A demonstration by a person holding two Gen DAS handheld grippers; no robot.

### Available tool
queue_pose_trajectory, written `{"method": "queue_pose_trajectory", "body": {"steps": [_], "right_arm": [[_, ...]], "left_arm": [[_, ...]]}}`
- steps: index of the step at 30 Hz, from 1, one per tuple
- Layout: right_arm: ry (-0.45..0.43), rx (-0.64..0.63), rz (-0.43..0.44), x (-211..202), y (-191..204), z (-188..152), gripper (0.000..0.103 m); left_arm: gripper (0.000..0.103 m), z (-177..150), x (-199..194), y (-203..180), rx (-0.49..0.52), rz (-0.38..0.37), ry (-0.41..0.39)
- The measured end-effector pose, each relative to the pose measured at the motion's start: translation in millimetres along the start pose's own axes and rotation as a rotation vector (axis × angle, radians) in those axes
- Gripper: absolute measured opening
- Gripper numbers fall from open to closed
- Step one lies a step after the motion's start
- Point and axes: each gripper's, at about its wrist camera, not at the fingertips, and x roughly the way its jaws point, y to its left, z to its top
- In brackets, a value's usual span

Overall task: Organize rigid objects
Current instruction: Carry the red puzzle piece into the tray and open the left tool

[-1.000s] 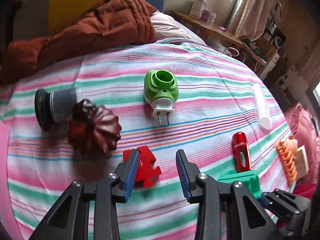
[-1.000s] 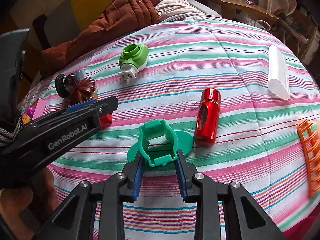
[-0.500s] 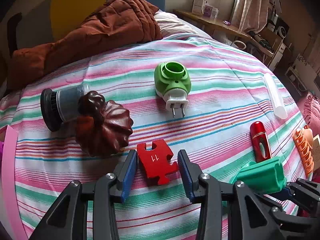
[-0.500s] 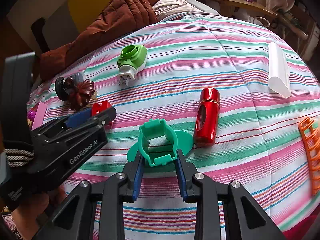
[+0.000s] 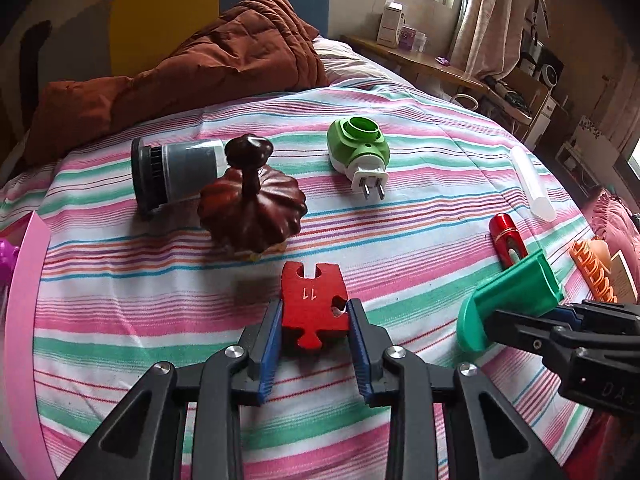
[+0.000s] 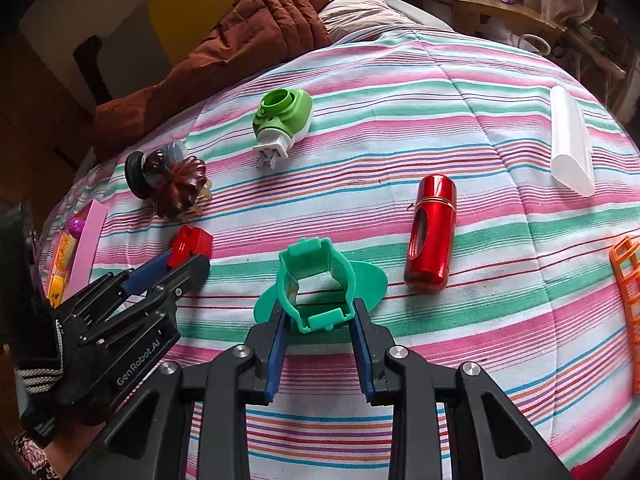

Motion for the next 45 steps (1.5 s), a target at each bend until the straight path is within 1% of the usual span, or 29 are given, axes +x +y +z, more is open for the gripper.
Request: {"method": "queue_pose_trajectory", "body": {"steps": [6,8,15,18,21,26,30,34,38,42,45], "right_arm": [[-0.008,-0.025,0.007,0,8,-4,0.03],[-0.01,-0.036,0.013,0,11,-5,0.03],[-0.023,-0.103,0.006,1,24,-10,0.03],[-0.028,-0.137,0.008,2,31,-13,0.03],[-0.033,-0.169,0.012,3,37,-16,0.03],[-0.051,-0.212,0.006,2,46,-19,0.03],[-0.07,-0.221,0.026,-2,50,-21,0.03],[-0.095,-0.249,0.029,-6,57,-23,0.03],[-0.089,-0.262,0.024,-3,61,-25,0.03],[-0.076,-0.262,0.021,2,61,-27,0.03],[-0.083,-0.261,0.015,2,60,-27,0.03]], "left_arm": [[0.031,-13,-20,17,-0.107,-0.065,0.026],[0.031,-17,-29,19,-0.107,-0.085,0.023],[0.031,-35,-59,26,-0.084,-0.118,0.003],[0.031,-39,-75,33,-0.071,-0.118,-0.017],[0.031,-40,-91,46,-0.081,-0.114,-0.043],[0.031,-38,-121,88,-0.142,-0.076,-0.09],[0.031,-41,-130,126,-0.169,0.003,-0.103],[0.031,-50,-125,169,-0.241,0.053,-0.065],[0.031,-59,-117,205,-0.326,0.083,-0.013],[0.031,-64,-105,228,-0.35,0.146,0.015],[0.031,-64,-97,242,-0.366,0.177,0.031]]}}
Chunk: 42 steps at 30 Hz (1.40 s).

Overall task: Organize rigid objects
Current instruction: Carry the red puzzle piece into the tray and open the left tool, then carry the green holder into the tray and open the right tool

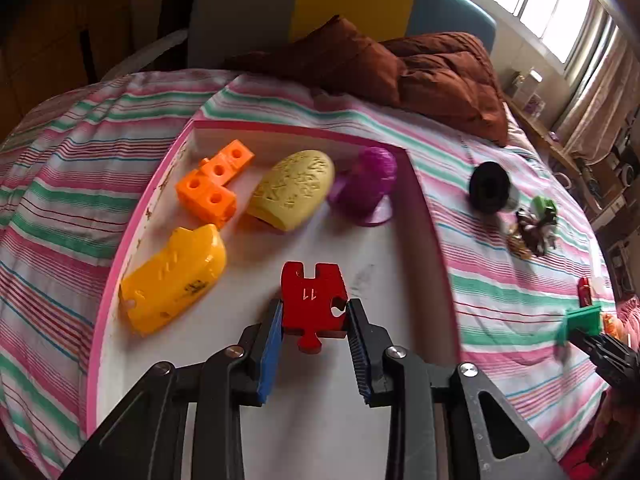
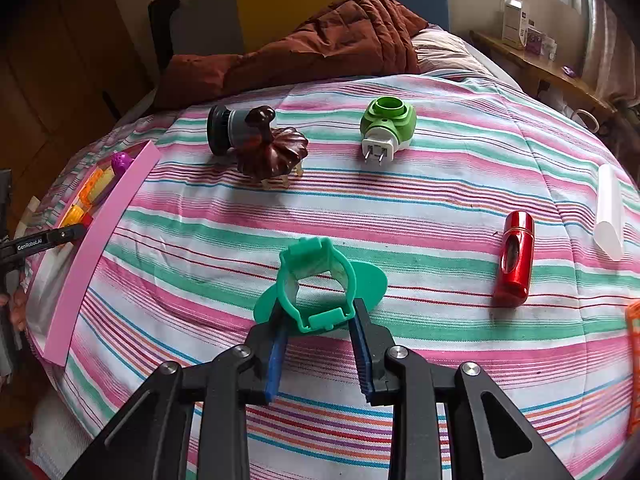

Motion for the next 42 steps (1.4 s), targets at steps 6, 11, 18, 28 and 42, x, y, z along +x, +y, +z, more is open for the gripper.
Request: {"method": "queue_pose_trajectory", "body": {"steps": [6,11,18,28,42], "right_arm": [[-0.018,0.007,0.003,-2,0,1,0.03],[-0.029,0.0,0.011,-4,3,1,0.03],[-0.044,-0.026,0.049,-7,18,0,0.03],[-0.052,-0.073,0.08,-10,51,6,0.03],[-0.061,-0.292,0.2,2,194,46,0.03]], "left_arm": [[0.036,8,1,10,-0.012,0.06,-0.025],[0.039,-8,-19,11,-0.031,0.103,-0.075],[0.039,-36,-29,5,-0.063,0.011,-0.075],[0.039,-52,-29,-3,-0.053,-0.035,-0.032],[0.039,-56,-43,5,-0.02,-0.059,-0.071]]}}
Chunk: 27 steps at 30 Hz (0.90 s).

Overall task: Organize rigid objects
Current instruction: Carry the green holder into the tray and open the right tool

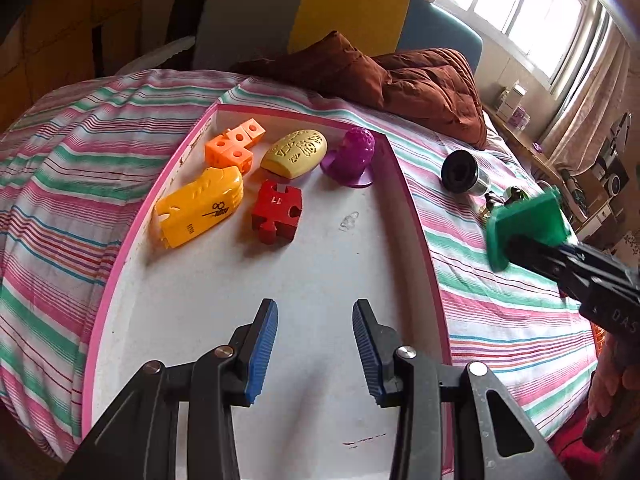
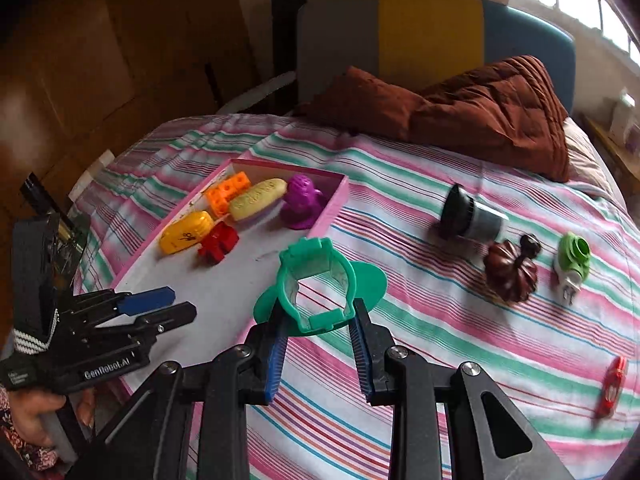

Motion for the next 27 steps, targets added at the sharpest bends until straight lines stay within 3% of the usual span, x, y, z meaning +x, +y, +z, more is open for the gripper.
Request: {"method": "queue_pose_trajectory", "body": {"steps": [7,13,20,23,27], "right_arm": [[0.036,-0.102,0.026,41,50,31,0.03],[0.122,-0.181,-0.038,80,59,45,0.03],[0.163,-0.159,-0.024,106,50,52,0.031],[0.16,-0.114,-0.009,105,45,52,0.04],[0.126,-0.055,0.02,87,41,46,0.045]], "left_arm": [[0.039,-5,-7,16,-0.034,-0.005,-0.012],[0.039,-9,-11,26,-0.055,-0.007,-0.014],[0.039,-10,-13,30,-0.075,-0.013,-0.023],[0.039,-11,-13,29,-0.07,-0.016,-0.021],[0.039,-12,-16,26,-0.067,-0.03,-0.027]]}}
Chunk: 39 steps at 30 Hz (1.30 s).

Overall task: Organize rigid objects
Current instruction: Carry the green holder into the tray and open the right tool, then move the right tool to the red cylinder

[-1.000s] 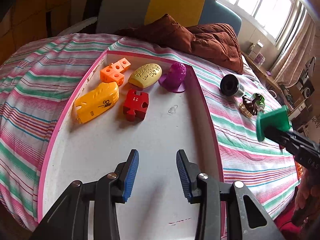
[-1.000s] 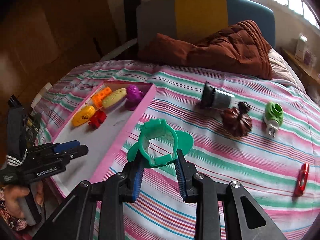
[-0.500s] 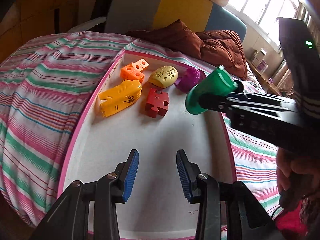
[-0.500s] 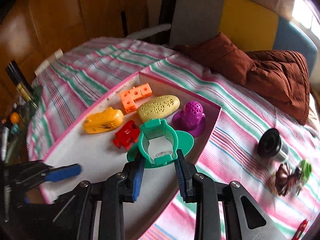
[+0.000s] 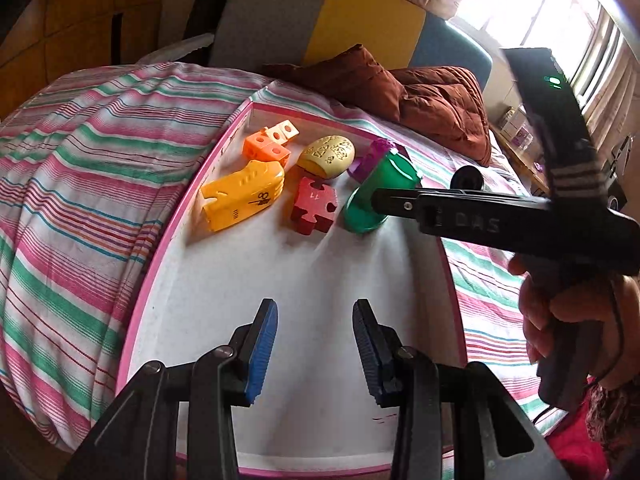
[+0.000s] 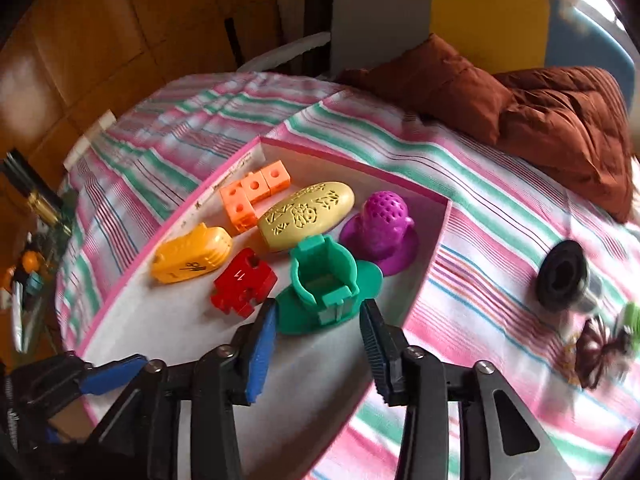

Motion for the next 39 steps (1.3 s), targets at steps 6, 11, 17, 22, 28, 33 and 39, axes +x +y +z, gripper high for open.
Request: {"method": "queue_pose_trajectory", "body": {"steps": [6,11,17,22,28,33,39], "right_arm": [[-0.087,0.065,0.0,-33,-3,-19,0.05],[-0.102,0.122,-0.018,-46,-11,-29,0.051],[-0.069,0.189,-0.034,-49,-25,-52,0.055],[-0.045,0.234,-0.042,-48,-36,-74,0.055],[-0.046,0.277,-0.066,-53,-52,-99,0.055],[-0.058,0.309,-0.118,-66,-74,-116,0.055],[-0.043,0.383,-0.249,-81,-117,-139,0.055]], "left_arm": [[0.039,-2,2,-5,0.001,-0.032,0.011],[0.039,-5,2,-12,0.018,-0.038,0.008],[0.039,-6,2,-15,0.022,-0.063,0.014],[0.039,-7,-2,-16,0.009,-0.101,0.0],[0.039,-8,-8,-26,0.025,-0.113,-0.025],[0.039,-11,-8,-34,0.056,-0.097,-0.023],[0.039,-12,-10,-50,0.103,-0.081,-0.022]]}}
